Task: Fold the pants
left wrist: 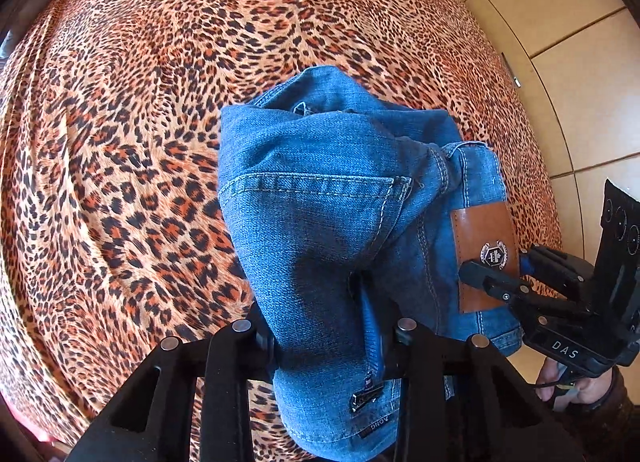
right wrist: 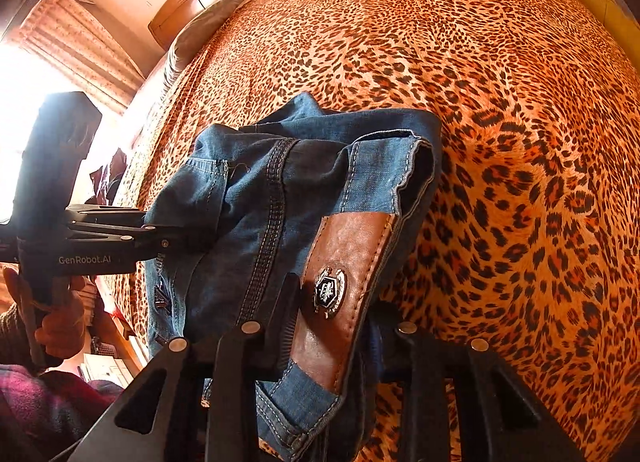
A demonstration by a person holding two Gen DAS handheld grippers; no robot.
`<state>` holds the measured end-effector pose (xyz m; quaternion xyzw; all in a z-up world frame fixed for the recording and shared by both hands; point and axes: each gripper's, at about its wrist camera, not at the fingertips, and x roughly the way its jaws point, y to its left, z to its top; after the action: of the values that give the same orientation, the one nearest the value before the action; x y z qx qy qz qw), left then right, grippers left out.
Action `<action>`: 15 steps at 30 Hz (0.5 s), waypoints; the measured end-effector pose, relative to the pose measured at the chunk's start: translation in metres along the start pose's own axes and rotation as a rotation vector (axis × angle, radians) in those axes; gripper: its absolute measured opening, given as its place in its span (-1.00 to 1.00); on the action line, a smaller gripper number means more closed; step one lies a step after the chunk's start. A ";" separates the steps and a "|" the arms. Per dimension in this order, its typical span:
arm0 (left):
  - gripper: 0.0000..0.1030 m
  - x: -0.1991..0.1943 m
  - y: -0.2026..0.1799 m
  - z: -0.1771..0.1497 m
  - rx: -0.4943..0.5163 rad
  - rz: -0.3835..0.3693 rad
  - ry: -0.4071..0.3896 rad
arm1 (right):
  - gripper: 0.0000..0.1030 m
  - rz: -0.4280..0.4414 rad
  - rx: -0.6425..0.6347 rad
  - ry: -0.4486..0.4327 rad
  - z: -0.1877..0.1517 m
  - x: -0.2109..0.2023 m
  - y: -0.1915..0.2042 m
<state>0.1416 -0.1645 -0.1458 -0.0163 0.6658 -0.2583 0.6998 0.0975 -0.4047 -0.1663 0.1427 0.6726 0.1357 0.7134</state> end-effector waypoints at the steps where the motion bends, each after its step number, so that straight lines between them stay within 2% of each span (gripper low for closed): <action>1: -0.39 -0.007 0.004 0.005 -0.003 0.006 -0.020 | -0.43 0.005 -0.006 -0.010 0.005 -0.004 0.004; 10: -0.38 -0.042 0.049 0.053 -0.050 0.128 -0.126 | -0.42 0.011 -0.034 -0.027 0.091 0.028 0.052; 13: -0.35 -0.042 0.067 0.065 -0.084 0.162 -0.145 | -0.42 0.019 -0.009 -0.037 0.111 0.044 0.061; 15: -0.30 -0.029 0.080 0.071 -0.112 0.189 -0.136 | -0.35 -0.009 0.011 -0.023 0.119 0.064 0.062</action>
<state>0.2360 -0.1071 -0.1401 -0.0098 0.6286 -0.1521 0.7627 0.2194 -0.3251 -0.1944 0.1450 0.6659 0.1271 0.7207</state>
